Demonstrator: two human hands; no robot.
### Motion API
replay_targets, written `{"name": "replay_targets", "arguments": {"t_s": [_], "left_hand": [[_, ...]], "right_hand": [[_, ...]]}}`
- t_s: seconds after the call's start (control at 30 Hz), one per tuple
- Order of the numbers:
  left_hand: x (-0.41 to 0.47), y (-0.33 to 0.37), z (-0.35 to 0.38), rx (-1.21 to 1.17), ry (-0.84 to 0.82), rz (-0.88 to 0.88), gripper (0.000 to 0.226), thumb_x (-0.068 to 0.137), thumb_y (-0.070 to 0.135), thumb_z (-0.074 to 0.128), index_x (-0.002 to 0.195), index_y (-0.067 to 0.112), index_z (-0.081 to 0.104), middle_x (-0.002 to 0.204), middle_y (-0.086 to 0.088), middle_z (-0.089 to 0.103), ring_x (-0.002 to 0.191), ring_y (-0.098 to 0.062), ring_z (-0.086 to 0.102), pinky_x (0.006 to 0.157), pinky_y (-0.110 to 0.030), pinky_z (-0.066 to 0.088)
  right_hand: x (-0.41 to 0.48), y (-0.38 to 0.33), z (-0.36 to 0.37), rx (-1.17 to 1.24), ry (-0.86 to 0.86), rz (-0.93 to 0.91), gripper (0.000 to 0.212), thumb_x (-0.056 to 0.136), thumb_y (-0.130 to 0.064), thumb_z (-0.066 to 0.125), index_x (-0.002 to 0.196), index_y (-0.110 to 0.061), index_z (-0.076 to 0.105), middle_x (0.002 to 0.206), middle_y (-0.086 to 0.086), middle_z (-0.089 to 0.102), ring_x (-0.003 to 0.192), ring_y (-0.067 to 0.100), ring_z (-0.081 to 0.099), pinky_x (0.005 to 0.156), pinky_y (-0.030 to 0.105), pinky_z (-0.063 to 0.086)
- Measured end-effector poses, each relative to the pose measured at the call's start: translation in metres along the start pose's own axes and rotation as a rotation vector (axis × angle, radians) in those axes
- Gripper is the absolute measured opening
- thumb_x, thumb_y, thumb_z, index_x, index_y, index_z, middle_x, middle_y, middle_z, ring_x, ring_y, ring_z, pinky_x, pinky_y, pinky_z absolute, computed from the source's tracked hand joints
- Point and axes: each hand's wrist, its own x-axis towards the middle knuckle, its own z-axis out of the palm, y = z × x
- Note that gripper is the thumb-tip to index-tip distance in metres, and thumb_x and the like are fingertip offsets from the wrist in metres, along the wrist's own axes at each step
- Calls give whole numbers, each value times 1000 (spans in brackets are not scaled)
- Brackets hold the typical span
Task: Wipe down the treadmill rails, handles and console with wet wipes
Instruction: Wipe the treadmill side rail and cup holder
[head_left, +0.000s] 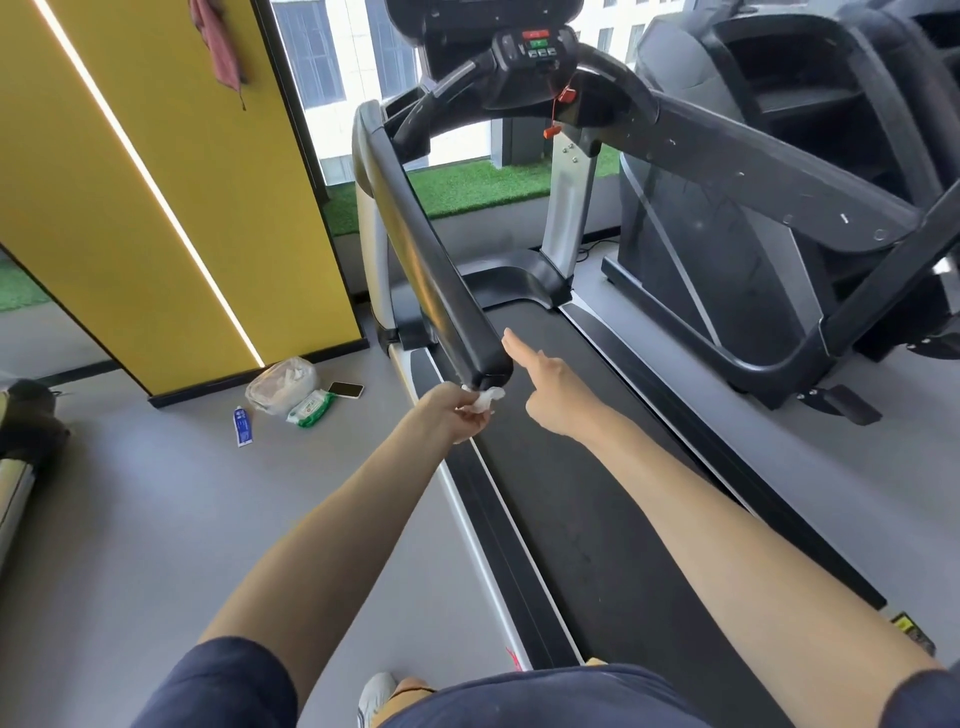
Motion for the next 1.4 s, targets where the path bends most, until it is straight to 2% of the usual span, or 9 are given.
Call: {"name": "replay_targets", "arguments": {"t_s": [0.1,0.2,0.47,0.6,0.77,0.93,1.0,1.2,1.4], "left_hand": [[-1,10,3,37,96,-51,23,92,-8,41,113,-6,51,122,-19,58,71,-21,62,50,-25,51],[-10,16,5,84,96,-105,20,92,-7,43,110,-7,51,105,-22,59,60,-18,61,48,-24,52],[-44,25,12,150,-11,-100,17,92,-7,43,106,-9,53,84,-20,62,64,-19,59,58,-20,51],[-63,66,20,134,-73,126,16,95,-3,38,110,-3,44,93,-17,55,68,-19,52,55,-24,46],[-75,92,45,441,-18,336,26,92,-1,46,118,1,44,96,-14,54,76,-22,55,59,-30,44],[-68,53,83,681,-193,430,19,94,1,48,109,8,57,99,-14,61,86,-27,60,70,-31,47],[-62,47,101,731,-262,443,19,94,1,48,106,7,61,102,-16,64,86,-27,62,71,-31,49],[-41,41,160,791,-423,383,11,93,9,56,103,10,60,93,-9,67,75,-22,66,54,-26,52],[14,25,218,787,-454,187,7,94,15,53,96,10,57,88,-9,57,71,-22,58,60,-30,49]], "right_hand": [[0,1,1,4,1,2,91,80,18,35,154,-26,3,154,8,31,147,28,7,105,26,28],[2,1,2,-4,8,-1,89,82,16,36,154,-25,4,153,10,34,147,29,8,106,28,29],[-3,-4,0,-9,-1,2,86,85,14,36,154,-24,3,150,15,35,147,29,10,105,31,33],[-6,-8,-5,26,-13,0,84,83,15,34,154,-20,7,133,20,51,142,34,22,105,28,31],[-7,-5,-24,144,18,-3,83,80,12,36,153,-24,17,160,3,16,145,28,17,114,35,25],[-8,0,-66,727,206,142,48,91,-22,58,138,-19,47,121,4,65,109,15,59,89,25,37],[-7,7,-80,834,260,189,47,89,-30,64,133,-20,52,116,3,66,103,14,64,87,25,37],[-12,41,-112,867,438,302,46,82,-1,67,122,-21,55,95,5,64,80,8,57,66,18,38],[8,98,-132,590,630,383,53,80,-6,68,128,-19,51,88,-2,52,88,17,53,76,25,44]]}}
